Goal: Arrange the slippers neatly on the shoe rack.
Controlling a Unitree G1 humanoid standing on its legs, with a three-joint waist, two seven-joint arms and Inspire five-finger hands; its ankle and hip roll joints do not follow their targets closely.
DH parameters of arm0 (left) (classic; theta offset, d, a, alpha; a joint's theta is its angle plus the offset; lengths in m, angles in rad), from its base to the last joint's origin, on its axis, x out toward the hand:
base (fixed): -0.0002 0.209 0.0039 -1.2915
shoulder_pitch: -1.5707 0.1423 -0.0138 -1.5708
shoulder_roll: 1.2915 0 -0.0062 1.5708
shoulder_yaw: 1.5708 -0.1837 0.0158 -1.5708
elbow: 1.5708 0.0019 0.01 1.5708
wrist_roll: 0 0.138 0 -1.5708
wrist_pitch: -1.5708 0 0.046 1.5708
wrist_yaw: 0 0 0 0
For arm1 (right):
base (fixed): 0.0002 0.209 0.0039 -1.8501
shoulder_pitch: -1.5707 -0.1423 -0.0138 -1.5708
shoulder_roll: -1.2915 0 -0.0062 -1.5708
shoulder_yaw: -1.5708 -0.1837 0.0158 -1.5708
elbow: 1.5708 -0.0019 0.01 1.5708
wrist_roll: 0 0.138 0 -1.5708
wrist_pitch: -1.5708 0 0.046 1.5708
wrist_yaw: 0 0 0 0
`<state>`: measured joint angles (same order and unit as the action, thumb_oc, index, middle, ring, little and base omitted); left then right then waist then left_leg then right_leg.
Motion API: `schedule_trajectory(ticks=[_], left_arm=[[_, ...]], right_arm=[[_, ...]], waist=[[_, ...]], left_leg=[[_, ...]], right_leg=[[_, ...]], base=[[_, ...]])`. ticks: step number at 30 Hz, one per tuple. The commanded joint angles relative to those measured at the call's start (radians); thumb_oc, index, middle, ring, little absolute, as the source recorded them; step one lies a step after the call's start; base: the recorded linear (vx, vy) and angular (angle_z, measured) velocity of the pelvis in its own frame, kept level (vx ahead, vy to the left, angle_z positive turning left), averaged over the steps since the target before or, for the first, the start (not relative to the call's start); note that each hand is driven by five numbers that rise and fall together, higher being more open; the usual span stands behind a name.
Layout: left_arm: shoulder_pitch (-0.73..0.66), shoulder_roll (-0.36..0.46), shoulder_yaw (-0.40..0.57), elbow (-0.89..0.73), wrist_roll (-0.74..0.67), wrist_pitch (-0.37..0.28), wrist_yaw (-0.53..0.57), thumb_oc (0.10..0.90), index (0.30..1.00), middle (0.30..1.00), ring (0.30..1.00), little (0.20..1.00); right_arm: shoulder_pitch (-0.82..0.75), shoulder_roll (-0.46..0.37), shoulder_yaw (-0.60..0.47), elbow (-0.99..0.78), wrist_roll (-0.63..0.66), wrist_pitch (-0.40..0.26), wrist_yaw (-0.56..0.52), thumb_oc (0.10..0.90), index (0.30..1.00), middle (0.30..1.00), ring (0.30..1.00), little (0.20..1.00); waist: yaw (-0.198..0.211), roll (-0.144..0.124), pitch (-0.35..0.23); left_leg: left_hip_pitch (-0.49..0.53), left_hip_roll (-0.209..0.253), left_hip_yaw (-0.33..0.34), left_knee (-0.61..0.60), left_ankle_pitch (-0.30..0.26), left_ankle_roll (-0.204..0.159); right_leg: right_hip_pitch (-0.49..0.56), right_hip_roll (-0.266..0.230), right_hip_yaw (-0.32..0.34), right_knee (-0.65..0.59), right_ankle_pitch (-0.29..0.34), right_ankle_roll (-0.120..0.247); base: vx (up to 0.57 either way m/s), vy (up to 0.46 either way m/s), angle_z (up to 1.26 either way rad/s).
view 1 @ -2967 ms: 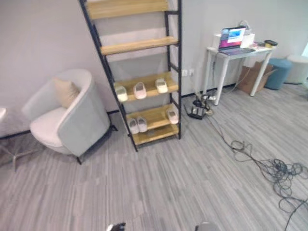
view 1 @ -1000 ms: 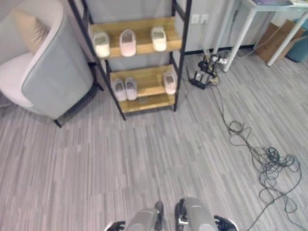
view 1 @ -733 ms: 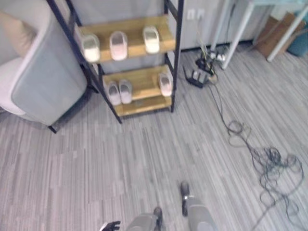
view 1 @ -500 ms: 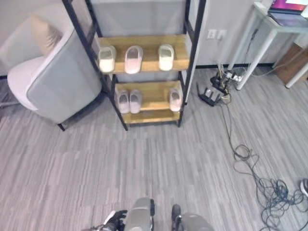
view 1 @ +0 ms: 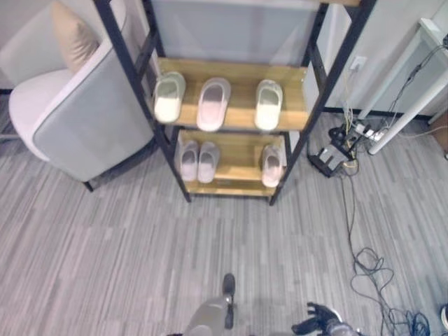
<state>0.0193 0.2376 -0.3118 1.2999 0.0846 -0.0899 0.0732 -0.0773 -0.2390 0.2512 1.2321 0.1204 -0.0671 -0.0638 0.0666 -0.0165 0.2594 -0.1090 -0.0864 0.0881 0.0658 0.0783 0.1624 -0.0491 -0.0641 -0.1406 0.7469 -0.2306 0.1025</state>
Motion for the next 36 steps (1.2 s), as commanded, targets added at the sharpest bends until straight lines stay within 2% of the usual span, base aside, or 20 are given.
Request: schedule_trajectory(ticks=[1, 2, 4, 7, 9, 10, 11, 14, 15, 16, 17, 19, 20, 21, 23, 26, 31, 34, 35, 36], left_arm=[[-0.03, -0.014, 0.004, -0.026, -0.007, -0.023, 0.007, 0.8, 0.9, 0.9, 0.9, 0.9], [-0.061, -0.009, 0.007, -0.054, -0.03, -0.029, 0.02, 0.8, 0.9, 0.9, 0.9, 0.9], [-0.069, -0.001, 0.008, -0.074, -0.037, -0.037, 0.028, 0.8, 0.9, 0.9, 0.9, 0.9], [-0.087, 0.007, -0.006, -0.108, -0.028, -0.046, 0.035, 0.8, 0.9, 0.9, 0.9, 0.9], [-0.096, 0.007, -0.019, -0.112, -0.013, -0.05, 0.03, 0.8, 0.9, 0.9, 0.9, 0.9], [-0.094, 0.005, -0.022, -0.11, -0.01, -0.051, 0.035, 0.8, 0.9, 0.9, 0.9, 0.9], [-0.094, 0.005, -0.022, -0.11, -0.01, -0.051, 0.035, 0.8, 0.9, 0.9, 0.9, 0.9], [-0.082, -0.008, -0.008, -0.09, -0.022, -0.048, 0.033, 0.8, 0.9, 0.9, 0.9, 0.9], [-0.091, -0.012, -0.016, -0.093, -0.021, -0.047, 0.039, 0.8, 0.9, 0.9, 0.9, 0.9], [-0.1, -0.011, -0.022, -0.101, -0.023, -0.046, 0.043, 0.8, 0.9, 0.9, 0.9, 0.9], [-0.106, -0.009, -0.023, -0.099, -0.023, -0.044, 0.048, 0.8, 0.9, 0.9, 0.9, 0.9], [-0.111, -0.008, -0.026, -0.1, -0.027, -0.045, 0.051, 0.8, 0.9, 0.9, 0.9, 0.9], [-0.126, -0.013, -0.032, -0.101, -0.031, -0.049, 0.064, 0.8, 0.9, 0.9, 0.9, 0.9], [-0.125, -0.018, -0.037, -0.103, -0.029, -0.046, 0.052, 0.8, 0.9, 0.9, 0.9, 0.9], [-0.121, -0.025, -0.05, -0.086, -0.013, -0.055, 0.08, 0.8, 0.9, 0.9, 0.9, 0.9], [-0.112, -0.027, -0.062, -0.097, 0.012, -0.059, 0.099, 0.8, 0.9, 0.9, 0.9, 0.9], [-0.11, -0.005, -0.089, -0.129, 0.066, -0.07, 0.123, 0.8, 0.9, 0.9, 0.9, 0.9], [-0.096, 0.022, -0.124, -0.243, 0.092, -0.092, 0.131, 0.8, 0.9, 0.9, 0.9, 0.9], [-0.071, 0.051, -0.142, -0.335, 0.104, -0.106, 0.126, 0.8, 0.9, 0.9, 0.9, 0.9], [-0.07, 0.052, -0.142, -0.338, 0.104, -0.105, 0.126, 0.8, 0.9, 0.9, 0.9, 0.9]], right_arm=[[0.024, -0.032, 0.023, -0.038, -0.045, -0.004, 0.014, 0.8, 0.9, 0.9, 0.9, 0.9], [0.029, -0.028, 0.036, -0.042, -0.052, -0.004, 0.01, 0.8, 0.9, 0.9, 0.9, 0.9], [0.042, -0.029, 0.038, -0.042, -0.051, -0.005, 0.015, 0.8, 0.9, 0.9, 0.9, 0.9], [0.052, -0.037, 0.021, -0.04, -0.033, -0.005, 0.02, 0.8, 0.9, 0.9, 0.9, 0.9], [0.062, -0.038, 0.017, -0.022, -0.031, -0.001, 0.02, 0.8, 0.9, 0.9, 0.9, 0.9], [0.064, -0.036, 0.016, -0.017, -0.028, -0.001, 0.02, 0.8, 0.9, 0.9, 0.9, 0.9], [0.064, -0.036, 0.017, -0.017, -0.028, -0.001, 0.02, 0.8, 0.9, 0.9, 0.9, 0.9], [0.069, -0.043, 0.017, -0.011, -0.021, -0.004, 0.019, 0.8, 0.9, 0.9, 0.9, 0.9], [0.057, -0.057, 0.014, -0.017, -0.005, -0.011, 0.007, 0.8, 0.9, 0.9, 0.9, 0.9], [0.045, -0.063, 0.017, -0.021, 0.002, -0.013, 0.0, 0.8, 0.9, 0.9, 0.9, 0.9], [0.036, -0.067, 0.022, -0.024, 0.002, -0.014, -0.004, 0.8, 0.9, 0.9, 0.9, 0.9], [0.029, -0.07, 0.024, -0.024, 0.005, -0.015, -0.007, 0.8, 0.9, 0.9, 0.9, 0.9], [0.02, -0.073, 0.028, -0.028, 0.007, -0.023, -0.022, 0.8, 0.9, 0.9, 0.9, 0.9], [0.027, -0.081, 0.048, -0.006, -0.023, -0.014, -0.016, 0.8, 0.9, 0.9, 0.9, 0.9], [0.016, -0.068, 0.024, -0.01, -0.014, -0.024, -0.03, 0.8, 0.9, 0.9, 0.9, 0.9], [0.04, -0.051, 0.036, -0.031, -0.029, -0.031, -0.04, 0.8, 0.9, 0.9, 0.9, 0.9], [0.055, -0.039, 0.03, -0.041, -0.034, -0.034, -0.05, 0.8, 0.9, 0.9, 0.9, 0.9], [0.07, -0.039, 0.021, -0.061, -0.04, -0.044, -0.065, 0.8, 0.9, 0.9, 0.9, 0.9], [0.078, -0.04, 0.016, -0.086, -0.047, -0.046, -0.071, 0.8, 0.9, 0.9, 0.9, 0.9], [0.079, -0.039, 0.016, -0.087, -0.047, -0.046, -0.071, 0.8, 0.9, 0.9, 0.9, 0.9]], waist=[[0.004, 0.046, -0.006], [-0.01, 0.05, 0.007], [-0.024, 0.04, 0.015], [-0.054, 0.023, 0.022], [-0.056, 0.003, 0.011], [-0.053, -0.001, 0.001], [-0.053, -0.001, 0.001], [-0.044, -0.002, -0.03], [-0.036, -0.014, -0.011], [-0.029, -0.017, 0.003], [-0.023, -0.025, 0.012], [-0.017, -0.03, 0.014], [-0.006, -0.029, 0.007], [0.006, -0.014, -0.003], [-0.003, -0.011, -0.026], [-0.02, -0.006, -0.044], [-0.03, -0.001, -0.06], [-0.034, 0.012, -0.049], [-0.037, 0.027, -0.031], [-0.037, 0.025, -0.032]], left_leg=[[-0.02, 0.011, -0.045, 0.091, -0.113, -0.067], [0.029, 0.005, -0.073, 0.087, -0.152, -0.063], [0.058, -0.006, -0.09, 0.097, -0.18, -0.067], [0.097, -0.022, -0.126, 0.131, -0.235, -0.081], [0.095, -0.033, -0.145, 0.171, -0.268, -0.08], [0.095, -0.032, -0.145, 0.179, -0.276, -0.08], [0.095, -0.031, -0.145, 0.181, -0.277, -0.08], [0.085, -0.003, -0.156, 0.267, -0.261, -0.129], [-0.017, 0.039, -0.121, 0.448, -0.193, -0.174], [-0.067, 0.057, -0.115, 0.526, -0.174, -0.172], [-0.091, 0.071, -0.1, 0.551, -0.177, -0.164], [-0.108, 0.082, -0.087, 0.528, -0.185, -0.158], [-0.101, 0.087, -0.073, 0.367, -0.203, -0.152], [-0.091, 0.087, -0.082, 0.249, -0.18, -0.155], [-0.022, 0.065, -0.132, 0.143, -0.17, -0.162], [0.007, 0.037, -0.161, 0.112, -0.169, -0.157], [0.044, 0.024, -0.145, 0.063, -0.171, -0.137], [0.054, 0.022, -0.132, 0.053, -0.169, -0.122], [0.063, 0.03, -0.122, 0.043, -0.165, -0.116], [0.063, 0.029, -0.122, 0.043, -0.165, -0.115]], right_leg=[[-0.06, -0.018, 0.022, -0.092, 0.219, 0.034], [-0.131, -0.021, -0.006, -0.193, 0.171, 0.003], [-0.159, -0.016, -0.012, -0.311, 0.171, 0.002], [-0.189, -0.013, 0.058, -0.516, 0.222, 0.032], [-0.145, -0.003, 0.101, -0.585, 0.223, 0.039], [-0.13, -0.001, 0.106, -0.585, 0.22, 0.028], [-0.129, 0.0, 0.105, -0.585, 0.219, 0.028], [-0.062, 0.023, 0.074, -0.609, 0.199, -0.001], [-0.026, 0.016, 0.046, -0.619, 0.182, -0.025], [-0.016, 0.02, 0.031, -0.617, 0.175, -0.041], [-0.003, 0.021, 0.018, -0.621, 0.166, -0.052], [0.008, 0.018, 0.007, -0.628, 0.159, -0.053], [0.023, 0.019, -0.01, -0.646, 0.149, -0.045], [0.029, 0.033, -0.019, -0.654, 0.144, -0.04], [0.027, 0.034, -0.004, -0.635, 0.139, -0.03], [0.009, 0.027, 0.013, -0.615, 0.14, -0.021], [0.005, 0.013, 0.037, -0.618, 0.147, -0.005], [-0.03, 0.004, 0.04, -0.553, 0.151, 0.015], [-0.068, -0.016, 0.024, -0.469, 0.159, 0.04], [-0.07, -0.017, 0.025, -0.465, 0.156, 0.041]], base=[[0.37, 0.062, -0.07], [0.47, 0.035, -0.09], [0.4, -0.067, 0.06], [0.32, -0.137, 0.22], [0.26, -0.161, 0.68], [0.17, -0.111, 0.89], [0.27, -0.137, 0.64], [0.25, -0.188, 0.54], [0.07, -0.209, 0.22], [0.01, -0.199, 0.07], [0.03, -0.124, 0.01], [0.09, -0.052, 0.07], [0.15, 0.009, 0.11], [0.2, 0.053, 0.15], [0.13, 0.107, 0.17], [0.08, 0.158, -0.13], [0.01, 0.109, -0.13], [-0.09, 0.087, -0.16], [-0.1, 0.043, -0.22], [-0.12, 0.003, -0.25]])
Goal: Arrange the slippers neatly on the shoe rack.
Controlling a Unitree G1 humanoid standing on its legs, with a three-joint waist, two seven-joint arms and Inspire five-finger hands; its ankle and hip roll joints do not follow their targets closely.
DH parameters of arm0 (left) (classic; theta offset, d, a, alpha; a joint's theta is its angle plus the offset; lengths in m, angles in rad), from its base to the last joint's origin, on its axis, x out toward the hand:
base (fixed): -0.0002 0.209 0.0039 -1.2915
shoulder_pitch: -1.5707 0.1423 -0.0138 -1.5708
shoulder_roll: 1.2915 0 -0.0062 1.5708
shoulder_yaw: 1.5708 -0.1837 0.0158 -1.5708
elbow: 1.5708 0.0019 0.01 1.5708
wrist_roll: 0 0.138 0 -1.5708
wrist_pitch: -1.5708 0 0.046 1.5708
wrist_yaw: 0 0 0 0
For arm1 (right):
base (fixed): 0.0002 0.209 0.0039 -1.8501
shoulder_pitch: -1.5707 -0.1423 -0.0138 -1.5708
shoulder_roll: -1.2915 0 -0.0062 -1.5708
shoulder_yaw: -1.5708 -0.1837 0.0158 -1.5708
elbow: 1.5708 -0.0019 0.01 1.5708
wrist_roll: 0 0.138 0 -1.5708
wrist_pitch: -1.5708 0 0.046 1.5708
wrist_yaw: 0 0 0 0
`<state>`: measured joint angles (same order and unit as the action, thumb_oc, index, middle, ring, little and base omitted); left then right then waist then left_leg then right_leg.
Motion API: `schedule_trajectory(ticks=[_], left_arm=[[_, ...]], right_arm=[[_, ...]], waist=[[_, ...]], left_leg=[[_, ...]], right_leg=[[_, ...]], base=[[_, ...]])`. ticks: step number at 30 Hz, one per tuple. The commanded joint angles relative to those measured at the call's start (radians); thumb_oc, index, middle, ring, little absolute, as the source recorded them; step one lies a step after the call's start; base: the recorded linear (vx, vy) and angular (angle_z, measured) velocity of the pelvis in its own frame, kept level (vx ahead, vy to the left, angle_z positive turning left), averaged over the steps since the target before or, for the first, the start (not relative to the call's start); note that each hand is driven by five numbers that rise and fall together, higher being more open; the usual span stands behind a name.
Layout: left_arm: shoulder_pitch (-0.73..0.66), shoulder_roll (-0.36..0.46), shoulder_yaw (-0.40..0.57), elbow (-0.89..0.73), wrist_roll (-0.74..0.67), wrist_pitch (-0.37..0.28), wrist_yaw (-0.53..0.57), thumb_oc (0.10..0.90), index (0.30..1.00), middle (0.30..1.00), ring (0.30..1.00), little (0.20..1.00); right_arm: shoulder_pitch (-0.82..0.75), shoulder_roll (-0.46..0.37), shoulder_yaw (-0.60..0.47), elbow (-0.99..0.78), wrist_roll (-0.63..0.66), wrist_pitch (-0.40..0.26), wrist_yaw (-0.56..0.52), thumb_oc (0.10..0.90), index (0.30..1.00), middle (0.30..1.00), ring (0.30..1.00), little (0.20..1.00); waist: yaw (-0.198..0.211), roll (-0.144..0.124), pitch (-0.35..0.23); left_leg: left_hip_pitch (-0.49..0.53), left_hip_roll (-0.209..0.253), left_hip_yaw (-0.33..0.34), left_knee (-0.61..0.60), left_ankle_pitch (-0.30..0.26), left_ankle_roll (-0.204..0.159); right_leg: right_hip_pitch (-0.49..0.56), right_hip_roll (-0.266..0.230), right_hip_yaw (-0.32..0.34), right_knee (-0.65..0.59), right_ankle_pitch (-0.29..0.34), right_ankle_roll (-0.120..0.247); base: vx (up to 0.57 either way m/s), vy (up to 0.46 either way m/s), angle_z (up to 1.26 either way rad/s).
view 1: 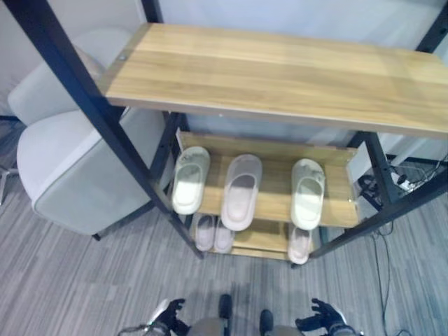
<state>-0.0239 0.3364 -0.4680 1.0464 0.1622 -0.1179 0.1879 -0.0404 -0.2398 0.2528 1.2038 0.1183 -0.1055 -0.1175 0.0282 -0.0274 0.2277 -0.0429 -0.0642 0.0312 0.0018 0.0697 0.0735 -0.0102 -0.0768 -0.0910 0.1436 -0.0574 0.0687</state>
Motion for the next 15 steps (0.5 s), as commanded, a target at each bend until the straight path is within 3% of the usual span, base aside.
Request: schedule_trajectory(ticks=[1, 3, 5, 8, 11, 14, 15], left_arm=[[-0.004, -0.028, 0.005, -0.157, 0.031, -0.086, 0.0, 0.8, 0.9, 0.9, 0.9, 0.9], [0.032, 0.029, 0.002, -0.285, 0.029, -0.096, -0.024, 0.8, 0.9, 0.9, 0.9, 0.9], [0.064, 0.081, 0.02, -0.431, 0.024, -0.109, -0.041, 0.8, 0.9, 0.9, 0.9, 0.9], [0.111, 0.113, 0.042, -0.525, 0.007, -0.114, -0.078, 0.8, 0.9, 0.9, 0.9, 0.9], [0.162, 0.136, 0.078, -0.663, -0.049, -0.118, -0.127, 0.8, 0.9, 0.9, 0.9, 0.9], [0.181, 0.17, 0.102, -0.778, -0.056, -0.13, -0.139, 0.8, 0.9, 0.9, 0.9, 0.9], [0.172, 0.23, 0.094, -0.812, -0.099, -0.141, -0.222, 0.8, 0.9, 0.9, 0.9, 0.9]], right_arm=[[0.048, -0.041, 0.012, -0.078, -0.045, -0.014, -0.02, 0.8, 0.9, 0.9, 0.9, 0.9], [0.063, -0.061, 0.006, -0.114, -0.052, -0.011, -0.021, 0.8, 0.9, 0.9, 0.9, 0.9], [0.083, -0.072, -0.019, -0.166, -0.043, -0.016, -0.025, 0.8, 0.9, 0.9, 0.9, 0.9], [0.106, -0.083, -0.03, -0.205, -0.047, -0.014, -0.019, 0.8, 0.9, 0.9, 0.9, 0.9], [0.136, -0.127, -0.028, -0.315, -0.071, -0.022, -0.003, 0.8, 0.9, 0.9, 0.9, 0.9], [0.159, -0.146, -0.039, -0.371, -0.084, -0.026, 0.003, 0.8, 0.9, 0.9, 0.9, 0.9], [-0.053, -0.411, -0.133, -0.186, 0.024, 0.019, 0.08, 0.8, 0.9, 0.9, 0.9, 0.9]], waist=[[0.002, 0.045, 0.007], [0.001, 0.054, 0.014], [0.004, 0.046, -0.005], [0.016, 0.041, -0.025], [0.03, 0.043, -0.035], [0.03, 0.044, -0.03], [0.07, 0.03, -0.052]], left_leg=[[-0.004, 0.013, -0.06, 0.107, -0.153, -0.025], [-0.002, 0.015, -0.076, 0.104, -0.143, -0.024], [-0.003, 0.008, -0.084, 0.093, -0.142, -0.028], [-0.002, 0.01, -0.081, 0.091, -0.141, -0.031], [-0.02, 0.026, -0.085, 0.078, -0.117, -0.05], [-0.025, 0.036, -0.097, 0.075, -0.106, -0.058], [-0.021, 0.035, -0.117, 0.067, -0.105, -0.071]], right_leg=[[-0.111, -0.02, -0.03, 0.159, -0.015, 0.081], [-0.111, -0.042, 0.003, 0.177, 0.005, 0.081], [-0.073, -0.037, 0.049, 0.11, -0.021, 0.077], [-0.043, -0.037, 0.047, 0.049, -0.027, 0.079], [-0.004, -0.026, 0.042, -0.069, 0.006, 0.076], [0.007, -0.02, 0.03, -0.088, 0.009, 0.068], [0.035, -0.021, -0.002, -0.117, 0.009, 0.066]], base=[[-0.07, -0.054, -0.28], [-0.07, -0.094, -0.18], [0.03, -0.135, 0.01], [0.03, -0.125, 0.03], [-0.05, -0.148, 0.16], [-0.04, -0.141, 0.01], [0.03, -0.13, 0.09]])
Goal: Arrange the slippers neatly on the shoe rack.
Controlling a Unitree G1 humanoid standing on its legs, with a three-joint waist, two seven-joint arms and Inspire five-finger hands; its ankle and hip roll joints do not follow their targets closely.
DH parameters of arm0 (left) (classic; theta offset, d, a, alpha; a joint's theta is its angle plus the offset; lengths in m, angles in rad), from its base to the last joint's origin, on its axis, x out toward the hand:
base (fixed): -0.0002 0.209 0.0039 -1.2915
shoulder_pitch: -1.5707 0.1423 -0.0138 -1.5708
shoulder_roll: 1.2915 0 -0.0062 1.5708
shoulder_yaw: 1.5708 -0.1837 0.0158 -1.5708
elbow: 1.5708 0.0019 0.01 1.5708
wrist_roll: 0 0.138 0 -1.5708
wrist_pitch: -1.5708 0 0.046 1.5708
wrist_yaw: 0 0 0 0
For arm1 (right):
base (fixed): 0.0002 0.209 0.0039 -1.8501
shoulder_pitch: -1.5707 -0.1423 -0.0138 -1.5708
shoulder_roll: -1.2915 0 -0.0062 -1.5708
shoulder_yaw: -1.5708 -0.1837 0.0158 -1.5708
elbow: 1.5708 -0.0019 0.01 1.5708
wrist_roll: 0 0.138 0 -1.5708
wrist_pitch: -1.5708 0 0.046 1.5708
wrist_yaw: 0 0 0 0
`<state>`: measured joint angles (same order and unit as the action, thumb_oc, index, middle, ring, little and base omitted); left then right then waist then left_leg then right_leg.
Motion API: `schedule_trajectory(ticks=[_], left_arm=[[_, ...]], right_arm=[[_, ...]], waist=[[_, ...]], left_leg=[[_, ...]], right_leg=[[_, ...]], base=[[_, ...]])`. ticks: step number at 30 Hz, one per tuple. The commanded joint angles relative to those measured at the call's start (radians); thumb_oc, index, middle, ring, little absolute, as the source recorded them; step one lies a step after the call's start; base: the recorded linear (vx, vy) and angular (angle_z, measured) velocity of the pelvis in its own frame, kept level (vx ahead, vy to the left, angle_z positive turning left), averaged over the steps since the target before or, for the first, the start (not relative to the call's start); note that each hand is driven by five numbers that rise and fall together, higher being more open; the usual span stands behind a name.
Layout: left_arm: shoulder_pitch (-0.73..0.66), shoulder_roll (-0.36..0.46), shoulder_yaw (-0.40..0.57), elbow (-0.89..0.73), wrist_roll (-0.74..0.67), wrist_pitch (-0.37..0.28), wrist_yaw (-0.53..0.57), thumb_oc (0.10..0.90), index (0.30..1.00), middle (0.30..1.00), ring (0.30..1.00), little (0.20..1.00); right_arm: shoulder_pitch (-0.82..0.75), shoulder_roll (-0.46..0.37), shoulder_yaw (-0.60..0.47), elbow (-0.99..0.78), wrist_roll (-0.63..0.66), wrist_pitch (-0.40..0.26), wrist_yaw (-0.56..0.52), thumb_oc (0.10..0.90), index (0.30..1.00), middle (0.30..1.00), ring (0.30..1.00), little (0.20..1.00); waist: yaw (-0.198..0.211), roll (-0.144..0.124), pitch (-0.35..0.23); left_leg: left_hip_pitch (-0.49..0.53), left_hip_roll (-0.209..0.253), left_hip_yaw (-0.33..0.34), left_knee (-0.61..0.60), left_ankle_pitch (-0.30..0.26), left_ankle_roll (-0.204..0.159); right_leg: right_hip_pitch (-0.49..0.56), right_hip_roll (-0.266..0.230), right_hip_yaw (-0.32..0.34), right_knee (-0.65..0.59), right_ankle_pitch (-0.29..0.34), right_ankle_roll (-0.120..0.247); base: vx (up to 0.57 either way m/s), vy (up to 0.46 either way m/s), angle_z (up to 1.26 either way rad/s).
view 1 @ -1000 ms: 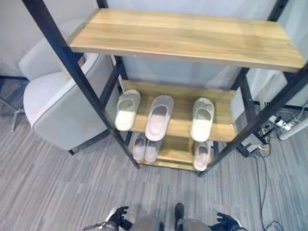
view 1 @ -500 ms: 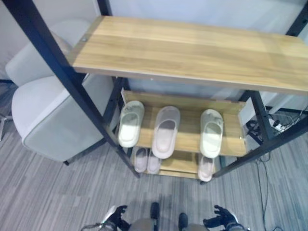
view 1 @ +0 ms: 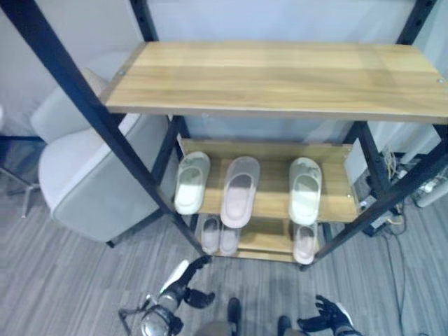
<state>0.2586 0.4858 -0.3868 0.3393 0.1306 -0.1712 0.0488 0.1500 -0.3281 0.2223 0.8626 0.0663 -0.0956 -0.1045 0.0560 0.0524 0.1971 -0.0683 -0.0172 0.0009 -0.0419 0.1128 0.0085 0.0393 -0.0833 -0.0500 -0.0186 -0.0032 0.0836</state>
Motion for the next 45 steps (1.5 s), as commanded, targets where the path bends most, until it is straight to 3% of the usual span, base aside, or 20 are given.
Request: schedule_trajectory(ticks=[1, 3, 7, 15, 24, 26, 32, 39, 45], left_arm=[[-0.094, 0.085, 0.059, -0.212, -0.089, -0.119, -0.048, 0.8, 0.9, 0.9, 0.9, 0.9], [-0.025, 0.111, 0.085, -0.315, -0.107, -0.148, -0.044, 0.8, 0.9, 0.9, 0.9, 0.9], [-0.005, 0.148, 0.072, -0.44, -0.116, -0.157, -0.076, 0.8, 0.9, 0.9, 0.9, 0.9], [-0.12, 0.179, 0.118, -0.737, -0.151, -0.212, -0.001, 0.8, 0.9, 0.9, 0.9, 0.9], [-0.211, 0.142, 0.109, -0.782, -0.189, -0.219, 0.04, 0.8, 0.9, 0.9, 0.9, 0.9], [-0.248, 0.141, 0.109, -0.767, -0.126, -0.214, 0.076, 0.8, 0.9, 0.9, 0.9, 0.9], [-0.464, 0.228, 0.065, -0.567, 0.314, -0.172, 0.242, 0.8, 0.9, 0.9, 0.9, 0.9], [-0.607, 0.263, 0.06, -0.392, 0.577, -0.061, 0.377, 0.8, 0.9, 0.9, 0.9, 0.9], [-0.642, 0.254, 0.073, -0.302, 0.641, 0.004, 0.432, 0.8, 0.9, 0.9, 0.9, 0.9]], right_arm=[[-0.109, -0.2, -0.08, 0.128, 0.062, -0.037, 0.04, 0.8, 0.9, 0.9, 0.9, 0.9], [-0.031, -0.147, -0.064, 0.111, 0.094, -0.085, 0.063, 0.8, 0.9, 0.9, 0.9, 0.9], [-0.087, -0.088, -0.047, 0.23, 0.076, -0.073, 0.025, 0.8, 0.9, 0.9, 0.9, 0.9], [-0.12, -0.074, -0.013, 0.289, 0.02, -0.064, -0.029, 0.8, 0.9, 0.9, 0.9, 0.9], [-0.09, -0.027, 0.045, 0.3, -0.026, -0.046, -0.02, 0.8, 0.9, 0.9, 0.9, 0.9], [-0.085, -0.018, 0.057, 0.304, -0.037, -0.04, -0.018, 0.8, 0.9, 0.9, 0.9, 0.9], [-0.084, -0.009, 0.079, 0.275, -0.06, -0.043, -0.015, 0.8, 0.9, 0.9, 0.9, 0.9], [-0.074, -0.022, 0.063, 0.269, -0.058, -0.045, -0.016, 0.8, 0.9, 0.9, 0.9, 0.9], [-0.074, -0.022, 0.059, 0.262, -0.054, -0.047, -0.02, 0.8, 0.9, 0.9, 0.9, 0.9]], waist=[[0.035, -0.041, -0.004], [0.035, -0.042, 0.003], [0.045, -0.017, 0.01], [0.041, -0.014, 0.008], [0.019, -0.033, -0.003], [0.011, -0.034, -0.005], [-0.031, -0.033, -0.005], [-0.063, -0.034, 0.004], [-0.076, -0.038, 0.021]], left_leg=[[0.009, -0.007, -0.099, 0.104, -0.14, -0.008], [0.004, 0.005, -0.106, 0.078, -0.119, -0.015], [0.015, 0.008, -0.134, 0.036, -0.097, -0.02], [0.029, 0.013, -0.137, 0.009, -0.093, -0.021], [0.058, 0.023, -0.104, 0.006, -0.115, -0.019], [0.063, 0.025, -0.1, 0.002, -0.117, -0.019], [0.079, 0.029, -0.071, -0.02, -0.119, -0.021], [0.061, 0.026, -0.035, -0.029, -0.121, -0.017], [0.027, 0.024, -0.015, -0.015, -0.125, -0.012]], right_leg=[[-0.006, -0.012, -0.05, 0.037, -0.045, 0.051], [-0.01, 0.0, -0.058, 0.023, -0.042, 0.047], [0.005, 0.009, -0.092, 0.007, -0.048, 0.041], [0.004, 0.014, -0.096, 0.003, -0.046, 0.04], [0.019, 0.018, -0.063, -0.021, -0.037, 0.039], [0.02, 0.018, -0.057, -0.023, -0.038, 0.039], [0.013, 0.02, -0.036, -0.032, -0.029, 0.044], [-0.03, 0.016, -0.002, -0.026, -0.013, 0.053], [-0.071, 0.015, 0.021, -0.017, -0.005, 0.055]], base=[[0.02, -0.159, 0.27], [-0.05, -0.091, 0.56], [-0.02, -0.033, 0.21], [0.02, 0.009, 0.09], [0.04, -0.001, -0.13], [0.05, -0.003, -0.13], [0.05, 0.013, -0.1], [0.03, 0.037, -0.22], [0.0, 0.035, -0.19]])
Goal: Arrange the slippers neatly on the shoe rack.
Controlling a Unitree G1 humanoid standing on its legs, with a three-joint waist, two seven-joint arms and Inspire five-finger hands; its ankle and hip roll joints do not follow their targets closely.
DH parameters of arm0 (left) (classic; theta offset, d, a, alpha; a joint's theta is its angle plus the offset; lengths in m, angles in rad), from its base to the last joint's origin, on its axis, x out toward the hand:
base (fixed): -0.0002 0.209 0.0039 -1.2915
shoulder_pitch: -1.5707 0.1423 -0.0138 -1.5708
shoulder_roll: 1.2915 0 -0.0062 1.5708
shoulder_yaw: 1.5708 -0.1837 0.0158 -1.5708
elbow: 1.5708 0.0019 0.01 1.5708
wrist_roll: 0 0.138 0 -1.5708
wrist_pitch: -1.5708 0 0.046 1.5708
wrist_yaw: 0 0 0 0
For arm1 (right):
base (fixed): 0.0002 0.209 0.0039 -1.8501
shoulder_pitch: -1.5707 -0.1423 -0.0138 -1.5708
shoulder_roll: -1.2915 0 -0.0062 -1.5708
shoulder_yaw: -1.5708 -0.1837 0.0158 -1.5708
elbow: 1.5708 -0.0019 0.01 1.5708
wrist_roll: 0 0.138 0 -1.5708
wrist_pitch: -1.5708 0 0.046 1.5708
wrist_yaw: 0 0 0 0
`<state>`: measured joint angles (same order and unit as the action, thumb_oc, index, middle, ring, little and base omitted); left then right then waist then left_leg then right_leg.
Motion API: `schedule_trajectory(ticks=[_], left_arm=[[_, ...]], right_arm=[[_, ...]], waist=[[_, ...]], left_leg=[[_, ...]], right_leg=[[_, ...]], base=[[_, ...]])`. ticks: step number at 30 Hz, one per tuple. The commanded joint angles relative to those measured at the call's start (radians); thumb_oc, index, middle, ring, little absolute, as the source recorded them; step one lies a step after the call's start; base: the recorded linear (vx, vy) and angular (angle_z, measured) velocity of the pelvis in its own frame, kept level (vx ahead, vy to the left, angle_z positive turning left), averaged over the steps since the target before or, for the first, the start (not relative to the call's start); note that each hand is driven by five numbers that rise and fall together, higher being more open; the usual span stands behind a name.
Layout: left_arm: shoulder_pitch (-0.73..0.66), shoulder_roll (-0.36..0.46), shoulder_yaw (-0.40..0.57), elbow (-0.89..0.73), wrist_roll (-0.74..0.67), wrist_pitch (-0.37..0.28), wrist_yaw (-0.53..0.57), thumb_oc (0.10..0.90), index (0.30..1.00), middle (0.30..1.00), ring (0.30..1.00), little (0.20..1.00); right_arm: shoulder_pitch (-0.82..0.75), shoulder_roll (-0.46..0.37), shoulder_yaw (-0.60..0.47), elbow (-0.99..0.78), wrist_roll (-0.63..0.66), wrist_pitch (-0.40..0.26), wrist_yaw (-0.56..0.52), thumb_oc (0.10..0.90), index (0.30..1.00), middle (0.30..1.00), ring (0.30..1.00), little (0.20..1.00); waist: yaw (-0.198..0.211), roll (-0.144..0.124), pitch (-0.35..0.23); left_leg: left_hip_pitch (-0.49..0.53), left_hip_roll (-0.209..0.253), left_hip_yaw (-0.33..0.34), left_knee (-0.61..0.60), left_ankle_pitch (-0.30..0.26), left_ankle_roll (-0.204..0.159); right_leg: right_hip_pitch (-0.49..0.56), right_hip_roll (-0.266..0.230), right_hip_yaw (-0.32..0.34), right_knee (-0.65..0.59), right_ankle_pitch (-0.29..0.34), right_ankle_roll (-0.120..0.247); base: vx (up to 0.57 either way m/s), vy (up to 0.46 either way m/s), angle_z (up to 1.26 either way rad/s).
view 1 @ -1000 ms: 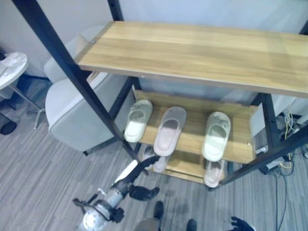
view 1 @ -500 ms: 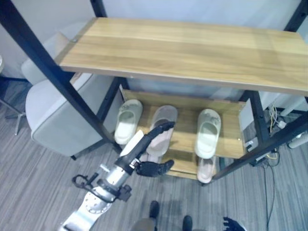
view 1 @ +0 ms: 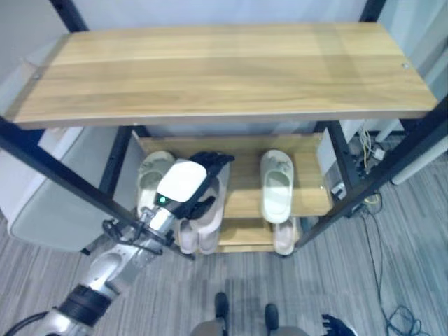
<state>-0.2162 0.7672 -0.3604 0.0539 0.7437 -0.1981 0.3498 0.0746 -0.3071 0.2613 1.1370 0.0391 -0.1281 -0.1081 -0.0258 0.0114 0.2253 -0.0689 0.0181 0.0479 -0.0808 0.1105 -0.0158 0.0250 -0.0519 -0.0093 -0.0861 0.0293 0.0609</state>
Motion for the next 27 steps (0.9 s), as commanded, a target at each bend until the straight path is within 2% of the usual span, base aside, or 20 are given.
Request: schedule_trajectory(ticks=[1, 10, 11, 19, 20, 23, 27], left_arm=[[-0.169, -0.027, 0.045, -0.015, 0.028, 0.031, 0.133, 0.8, 0.9, 0.9, 0.9, 0.9], [-0.263, -0.06, 0.029, 0.021, 0.058, 0.087, 0.16, 0.8, 0.9, 0.9, 0.9, 0.9], [-0.309, -0.069, 0.013, 0.044, 0.076, 0.105, 0.166, 0.8, 0.9, 0.9, 0.9, 0.9], [-0.427, -0.083, -0.009, 0.11, 0.073, 0.156, 0.178, 0.8, 0.9, 0.9, 0.9, 0.9], [-0.464, -0.08, -0.028, 0.14, 0.083, 0.179, 0.154, 0.4, 0.3, 0.3, 0.3, 0.3], [-0.478, -0.084, -0.035, 0.179, 0.087, 0.2, 0.129, 0.4, 0.3, 0.3, 0.3, 0.3], [-0.397, -0.089, 0.02, 0.11, 0.064, 0.165, 0.146, 0.4, 0.3, 0.3, 0.3, 0.3]], right_arm=[[0.001, -0.043, 0.02, -0.012, -0.027, -0.015, -0.016, 0.8, 0.9, 0.9, 0.9, 0.9], [-0.028, -0.046, 0.023, -0.019, -0.017, -0.02, -0.029, 0.8, 0.9, 0.9, 0.9, 0.9], [-0.045, -0.051, 0.02, -0.008, -0.01, -0.023, -0.032, 0.8, 0.9, 0.9, 0.9, 0.9], [-0.075, -0.066, 0.029, -0.013, -0.001, -0.023, -0.033, 0.8, 0.9, 0.9, 0.9, 0.9], [-0.082, -0.072, 0.028, -0.013, 0.001, -0.023, -0.031, 0.8, 0.9, 0.9, 0.9, 0.9], [-0.094, -0.072, 0.027, -0.011, 0.006, -0.024, -0.027, 0.8, 0.9, 0.9, 0.9, 0.9], [-0.078, -0.064, 0.021, -0.013, 0.01, -0.027, -0.023, 0.8, 0.9, 0.9, 0.9, 0.9]], waist=[[0.006, 0.003, -0.008], [-0.007, 0.0, 0.027], [-0.01, 0.0, 0.036], [-0.021, -0.002, 0.057], [-0.022, -0.001, 0.061], [-0.022, 0.001, 0.071], [-0.017, -0.003, 0.068]], left_leg=[[0.027, -0.011, -0.061, 0.025, -0.123, 0.012], [-0.027, -0.02, -0.039, 0.04, -0.121, 0.018], [-0.039, -0.022, -0.036, 0.043, -0.12, 0.02], [-0.058, -0.026, -0.029, 0.044, -0.124, 0.021], [-0.061, -0.027, -0.03, 0.043, -0.123, 0.023], [-0.07, -0.029, -0.028, 0.049, -0.115, 0.025], [-0.063, -0.029, -0.025, 0.053, -0.12, 0.025]], right_leg=[[-0.058, -0.017, -0.019, 0.051, -0.037, 0.078], [-0.116, -0.022, 0.001, 0.065, -0.024, 0.08], [-0.128, -0.024, 0.005, 0.068, -0.021, 0.081], [-0.153, -0.026, 0.012, 0.074, -0.021, 0.084], [-0.157, -0.027, 0.014, 0.075, -0.019, 0.085], [-0.166, -0.028, 0.014, 0.081, -0.012, 0.085], [-0.16, -0.029, 0.013, 0.085, -0.018, 0.083]], base=[[-0.02, 0.037, -0.19], [-0.02, 0.024, -0.08], [-0.02, 0.031, -0.08], [-0.01, 0.008, 0.0], [-0.03, 0.021, -0.04], [-0.05, 0.013, -0.06], [-0.02, 0.0, -0.02]])
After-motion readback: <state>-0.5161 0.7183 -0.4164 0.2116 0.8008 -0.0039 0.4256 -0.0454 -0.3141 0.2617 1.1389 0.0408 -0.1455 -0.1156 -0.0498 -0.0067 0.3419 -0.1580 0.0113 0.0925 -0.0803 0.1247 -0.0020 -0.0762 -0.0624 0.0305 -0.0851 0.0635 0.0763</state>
